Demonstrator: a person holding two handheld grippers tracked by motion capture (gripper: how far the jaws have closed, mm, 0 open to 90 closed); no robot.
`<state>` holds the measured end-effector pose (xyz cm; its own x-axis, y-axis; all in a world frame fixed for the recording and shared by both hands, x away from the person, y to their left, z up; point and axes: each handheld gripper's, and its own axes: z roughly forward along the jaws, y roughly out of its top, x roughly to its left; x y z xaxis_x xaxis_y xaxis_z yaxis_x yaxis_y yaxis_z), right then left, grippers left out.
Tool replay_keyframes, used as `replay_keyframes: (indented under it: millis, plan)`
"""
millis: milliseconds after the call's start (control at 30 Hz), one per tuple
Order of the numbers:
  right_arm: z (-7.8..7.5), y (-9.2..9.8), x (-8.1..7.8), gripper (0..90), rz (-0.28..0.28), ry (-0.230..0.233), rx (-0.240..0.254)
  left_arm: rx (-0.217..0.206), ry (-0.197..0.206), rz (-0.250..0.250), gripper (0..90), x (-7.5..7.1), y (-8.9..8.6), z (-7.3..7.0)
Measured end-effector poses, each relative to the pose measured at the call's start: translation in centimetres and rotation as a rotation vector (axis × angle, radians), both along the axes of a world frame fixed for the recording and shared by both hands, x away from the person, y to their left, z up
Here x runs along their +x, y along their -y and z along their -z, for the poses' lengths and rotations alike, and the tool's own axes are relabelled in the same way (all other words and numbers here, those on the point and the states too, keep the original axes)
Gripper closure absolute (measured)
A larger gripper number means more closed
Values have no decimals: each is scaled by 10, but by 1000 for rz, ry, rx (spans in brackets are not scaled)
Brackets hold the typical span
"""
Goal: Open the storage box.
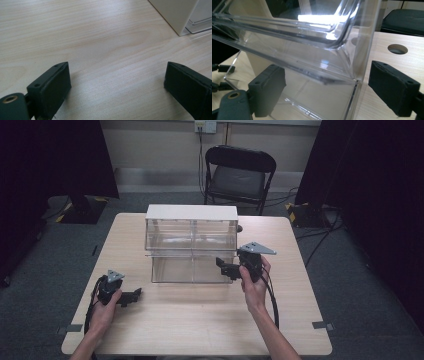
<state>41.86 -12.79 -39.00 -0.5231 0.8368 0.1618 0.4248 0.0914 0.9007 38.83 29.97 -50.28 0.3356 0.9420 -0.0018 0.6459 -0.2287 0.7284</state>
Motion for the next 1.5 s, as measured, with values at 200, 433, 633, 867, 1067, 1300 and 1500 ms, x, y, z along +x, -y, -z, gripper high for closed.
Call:
replay_keyframes:
  millis: [200,433,633,867,1067,1300,1500]
  plan:
    - [2,1,-2,127,11,5,12,1,0,0,66,0,0,0]
    - [0,2,-1,127,10,0,12,0,0,2,65,0,0,0]
    - [1,2,-1,126,10,-1,14,1,0,2,66,0,0,0]
    - [1,2,-1,126,10,0,14,1,0,2,65,0,0,0]
    - [1,3,-1,126,7,1,19,0,0,0,66,0,0,0]
    - [1,3,-1,126,10,0,20,0,0,2,66,0,0,0]
    - [1,3,-1,126,7,1,19,-1,0,0,65,0,0,0]
